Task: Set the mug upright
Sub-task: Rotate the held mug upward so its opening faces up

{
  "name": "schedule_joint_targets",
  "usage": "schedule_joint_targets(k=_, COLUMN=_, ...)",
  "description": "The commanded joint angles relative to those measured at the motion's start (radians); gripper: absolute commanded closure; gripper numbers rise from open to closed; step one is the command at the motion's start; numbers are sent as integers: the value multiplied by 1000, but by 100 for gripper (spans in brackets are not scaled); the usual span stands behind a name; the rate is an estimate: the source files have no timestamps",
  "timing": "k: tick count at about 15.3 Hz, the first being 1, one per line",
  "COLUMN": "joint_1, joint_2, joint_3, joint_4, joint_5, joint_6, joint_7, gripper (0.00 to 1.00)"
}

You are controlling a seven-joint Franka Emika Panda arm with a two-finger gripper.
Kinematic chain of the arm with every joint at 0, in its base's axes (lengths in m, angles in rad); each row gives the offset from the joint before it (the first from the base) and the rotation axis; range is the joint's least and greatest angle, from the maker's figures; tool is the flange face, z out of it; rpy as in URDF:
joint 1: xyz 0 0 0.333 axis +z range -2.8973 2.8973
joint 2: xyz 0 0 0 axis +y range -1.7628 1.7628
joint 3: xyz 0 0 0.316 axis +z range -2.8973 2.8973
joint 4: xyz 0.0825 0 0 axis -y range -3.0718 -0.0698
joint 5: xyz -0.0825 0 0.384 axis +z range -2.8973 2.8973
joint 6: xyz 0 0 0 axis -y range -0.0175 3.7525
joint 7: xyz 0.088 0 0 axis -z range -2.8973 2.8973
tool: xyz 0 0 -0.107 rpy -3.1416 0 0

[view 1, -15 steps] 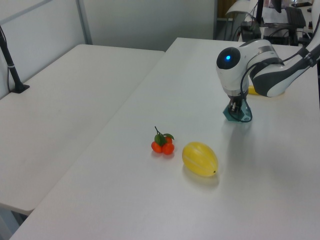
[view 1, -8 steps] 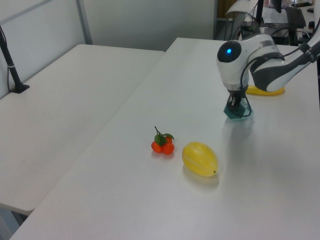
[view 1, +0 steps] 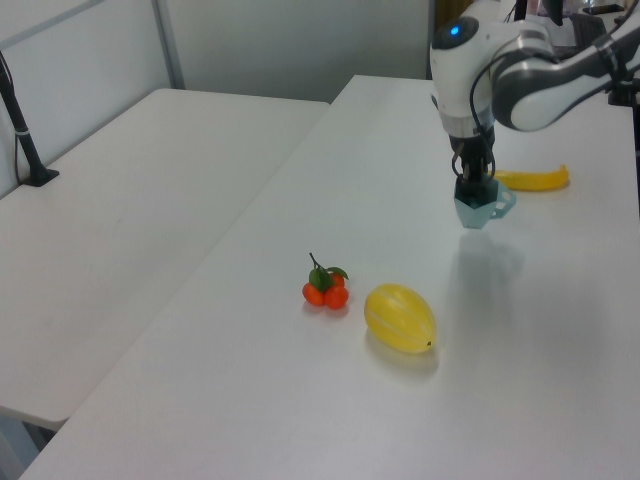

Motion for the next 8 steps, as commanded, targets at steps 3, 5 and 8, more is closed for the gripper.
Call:
schedule_joint_targets(k=3, joint_1=-39, joint_2=14, joint_3=-109, joint_4=222, joint_5=301, joint_6=-121, joint_7=-226, gripper=100)
schedule_joint_targets(k=5, joint_1=-67, joint_2=69, joint_3=-161, joint_4=356, joint_5=426, joint_6=-192, joint_7=-287, gripper=100)
schedule_joint_targets(k=8, joint_1=-121, joint_2=185, joint_3=-200, joint_4=554, joint_5=488, joint_6=-266, joint_7=-326, gripper=100)
